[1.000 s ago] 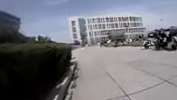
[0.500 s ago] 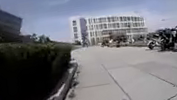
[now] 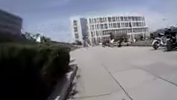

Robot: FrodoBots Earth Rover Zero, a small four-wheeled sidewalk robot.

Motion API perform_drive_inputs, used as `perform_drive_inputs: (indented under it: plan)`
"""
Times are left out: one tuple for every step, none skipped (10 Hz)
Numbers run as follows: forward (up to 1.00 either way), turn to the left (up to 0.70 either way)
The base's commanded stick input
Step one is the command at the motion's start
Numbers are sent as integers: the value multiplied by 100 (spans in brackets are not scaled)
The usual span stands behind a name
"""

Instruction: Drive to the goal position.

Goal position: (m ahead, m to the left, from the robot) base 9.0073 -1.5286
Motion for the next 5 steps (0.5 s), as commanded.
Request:
perform_drive_inputs:
  plan:
    - [70,0]
    - [70,0]
    - [70,0]
    - [70,0]
    - [70,0]
